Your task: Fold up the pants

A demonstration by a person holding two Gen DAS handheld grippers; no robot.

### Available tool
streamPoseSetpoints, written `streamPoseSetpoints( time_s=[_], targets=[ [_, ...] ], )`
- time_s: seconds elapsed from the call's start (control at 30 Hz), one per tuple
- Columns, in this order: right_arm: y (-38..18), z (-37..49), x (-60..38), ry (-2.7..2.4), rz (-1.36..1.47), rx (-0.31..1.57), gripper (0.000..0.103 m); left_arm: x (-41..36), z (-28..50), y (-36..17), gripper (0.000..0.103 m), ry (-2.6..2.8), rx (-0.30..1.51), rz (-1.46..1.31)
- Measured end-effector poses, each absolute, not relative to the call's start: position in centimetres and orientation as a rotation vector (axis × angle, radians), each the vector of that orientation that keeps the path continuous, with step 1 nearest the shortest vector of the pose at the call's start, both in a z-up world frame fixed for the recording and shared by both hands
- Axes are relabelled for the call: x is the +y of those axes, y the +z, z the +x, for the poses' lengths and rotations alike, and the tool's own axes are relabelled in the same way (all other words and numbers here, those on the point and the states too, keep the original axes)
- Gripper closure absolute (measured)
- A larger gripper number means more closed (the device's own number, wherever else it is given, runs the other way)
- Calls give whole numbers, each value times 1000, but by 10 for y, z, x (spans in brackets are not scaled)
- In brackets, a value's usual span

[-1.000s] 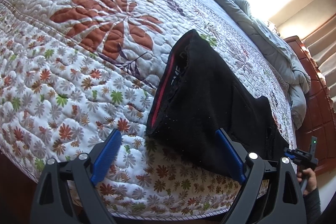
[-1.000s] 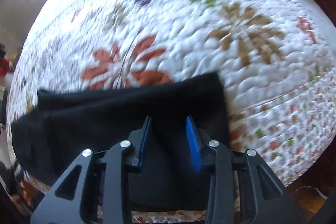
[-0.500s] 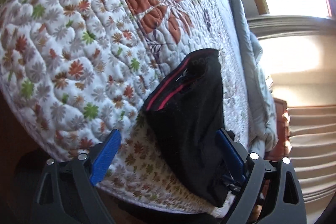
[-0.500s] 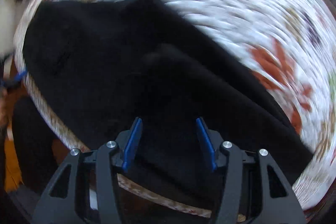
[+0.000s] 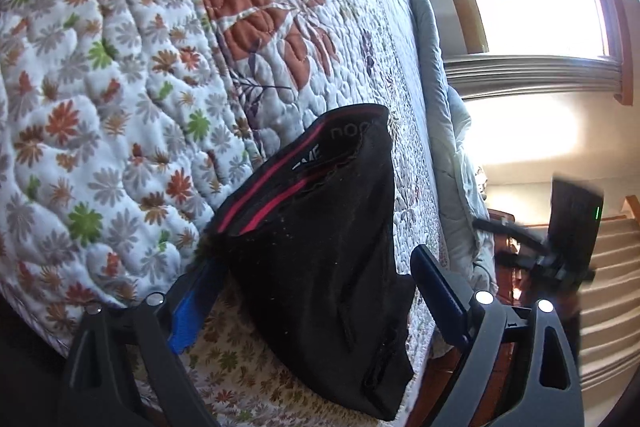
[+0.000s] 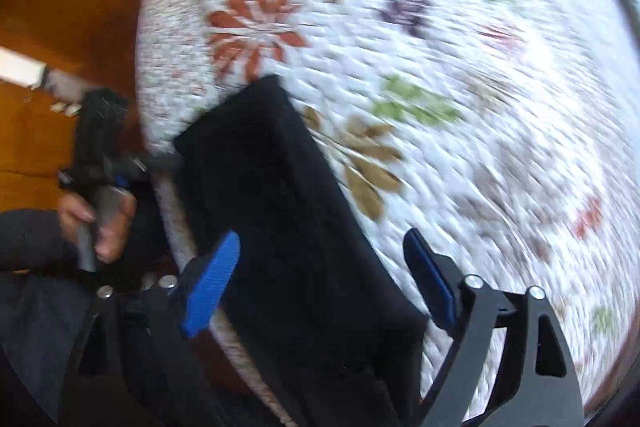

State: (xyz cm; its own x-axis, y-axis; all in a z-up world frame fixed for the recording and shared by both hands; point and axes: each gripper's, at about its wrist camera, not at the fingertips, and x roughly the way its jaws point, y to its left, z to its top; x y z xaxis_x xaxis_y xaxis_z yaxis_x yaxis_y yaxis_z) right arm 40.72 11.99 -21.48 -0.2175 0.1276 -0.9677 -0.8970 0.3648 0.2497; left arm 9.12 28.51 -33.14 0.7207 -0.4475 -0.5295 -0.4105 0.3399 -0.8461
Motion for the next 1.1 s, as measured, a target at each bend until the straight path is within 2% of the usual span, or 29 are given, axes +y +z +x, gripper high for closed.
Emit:
streamPoseSetpoints(
  time_s=[0.03, 0.13, 0.17, 0.23, 0.33, 0.37, 0.43, 0.47, 0.53, 0.67, 0.73, 0.77, 0.83, 0.93, 1.03, 1.1],
  targets=[
    [-223, 409, 140, 1165, -767, 1500, 17, 281, 93, -330, 12, -22, 821, -1247],
    [-243, 396, 171, 1244, -835, 1535, 17, 272, 90, -330, 27, 44, 855, -1187],
    [-254, 393, 179, 1269, -852, 1556, 17, 271, 87, -331, 27, 51, 848, -1194],
    [-269, 389, 188, 1318, -883, 1586, 17, 271, 84, -334, 27, 68, 829, -1225],
    [-288, 388, 202, 1354, -889, 1628, 17, 268, 92, -336, 11, 64, 821, -1248],
    [-295, 389, 209, 1360, -886, 1643, 17, 266, 94, -336, 9, 64, 823, -1242],
    [-304, 391, 215, 1372, -884, 1660, 17, 263, 98, -334, 10, 62, 830, -1230],
    [-310, 392, 221, 1385, -877, 1678, 17, 262, 100, -334, 15, 54, 833, -1232],
    [-315, 392, 230, 1410, -871, 1696, 17, 262, 102, -336, 30, 46, 853, -1262],
    [-329, 387, 248, 1458, -898, 1734, 17, 267, 98, -343, 39, 38, 848, -1305],
    [-333, 385, 251, 1466, -906, 1758, 31, 267, 97, -346, 44, 33, 851, -1296],
    [-336, 384, 253, 1458, -915, 1765, 33, 268, 97, -347, 46, 33, 857, -1290],
    [-334, 384, 253, 1441, -935, 1764, 49, 271, 93, -349, 47, 19, 852, -1302],
    [-321, 388, 251, 1419, -926, 1762, 68, 277, 88, -350, 54, 12, 856, -1303],
    [-300, 381, 245, 1424, -945, 1722, 73, 280, 88, -339, 62, 5, 851, -1263],
    [-287, 376, 241, 1413, -961, 1685, 75, 278, 89, -329, 63, -1, 837, -1242]
  ],
)
